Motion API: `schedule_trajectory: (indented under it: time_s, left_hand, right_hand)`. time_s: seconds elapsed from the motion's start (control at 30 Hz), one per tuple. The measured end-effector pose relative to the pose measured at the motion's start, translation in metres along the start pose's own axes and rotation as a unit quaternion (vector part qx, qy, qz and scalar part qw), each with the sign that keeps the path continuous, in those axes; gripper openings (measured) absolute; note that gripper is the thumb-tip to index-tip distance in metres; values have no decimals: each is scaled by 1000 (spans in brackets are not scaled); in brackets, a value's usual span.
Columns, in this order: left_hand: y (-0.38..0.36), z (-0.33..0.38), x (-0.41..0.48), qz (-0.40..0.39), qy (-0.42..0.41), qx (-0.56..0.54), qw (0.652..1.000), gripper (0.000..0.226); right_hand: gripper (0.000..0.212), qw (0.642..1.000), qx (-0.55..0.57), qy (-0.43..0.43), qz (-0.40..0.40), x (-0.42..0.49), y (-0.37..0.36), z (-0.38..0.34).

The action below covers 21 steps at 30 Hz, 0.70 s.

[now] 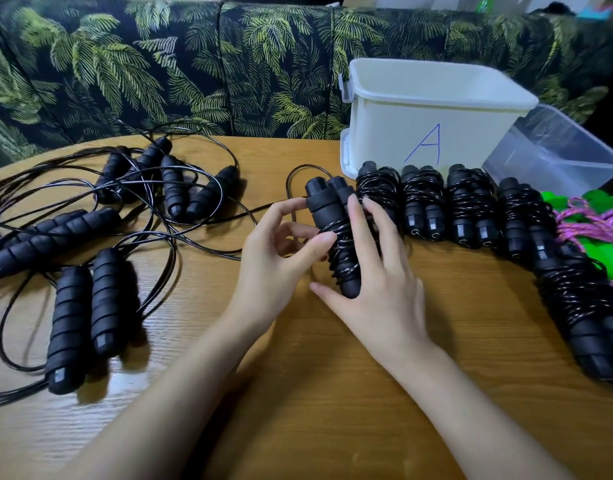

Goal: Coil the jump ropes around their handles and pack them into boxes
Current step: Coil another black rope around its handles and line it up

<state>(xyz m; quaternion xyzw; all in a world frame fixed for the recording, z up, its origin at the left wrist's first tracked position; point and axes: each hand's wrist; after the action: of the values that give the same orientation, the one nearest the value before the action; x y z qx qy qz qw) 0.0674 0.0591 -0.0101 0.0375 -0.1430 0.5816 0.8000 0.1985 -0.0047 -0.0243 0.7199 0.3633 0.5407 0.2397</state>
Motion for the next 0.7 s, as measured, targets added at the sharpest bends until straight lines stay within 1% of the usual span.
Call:
schedule_trajectory:
  time_s: [0.03,0.07,0.13,0.17,0.27,0.33,0.43,0.53,0.7]
  left_hand:
    - [-1,-1,0,0,-3,4,1000,46]
    - [-1,-1,0,-1,-7,8,1000,47]
    - [0,-3,1,0,-10,11,1000,48]
    - [2,-3,2,0,-12,12,1000,49]
    - [7,-2,6,-20,-32,27,999,49]
    - [10,-2,7,-33,-33,25,999,46]
    - [11,-3,8,-33,-20,17,999,46]
    - [12,-3,9,-41,12,-24,999,57]
    - [12,1,8,-76,49,-67,994,61]
  right_hand:
    - [103,1000,-26,1,-1,1,0,0]
    - [100,999,-45,6,5,1,0,1]
    - [87,998,-54,18,25,1,0,2]
    - [83,998,-41,17,33,1,0,3]
    - [77,998,41,-2,41,-2,-2,8]
    - [73,993,114,-27,33,-2,-2,11]
    - [69,974,220,-51,18,-1,-1,10]
    - [65,952,299,-64,12,0,2,8]
    - [63,911,402,-78,-43,-1,6,6]
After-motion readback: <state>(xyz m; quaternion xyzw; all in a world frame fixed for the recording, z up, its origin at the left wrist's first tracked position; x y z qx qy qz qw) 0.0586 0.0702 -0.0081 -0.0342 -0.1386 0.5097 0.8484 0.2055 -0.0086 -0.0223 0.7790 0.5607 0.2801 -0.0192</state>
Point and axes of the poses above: each hand's wrist, its own x-axis towards the middle knuckle, its own y-axis out of the back of the hand, z = x × y, and after that the axes turned 5 degrees about -x, right-handed
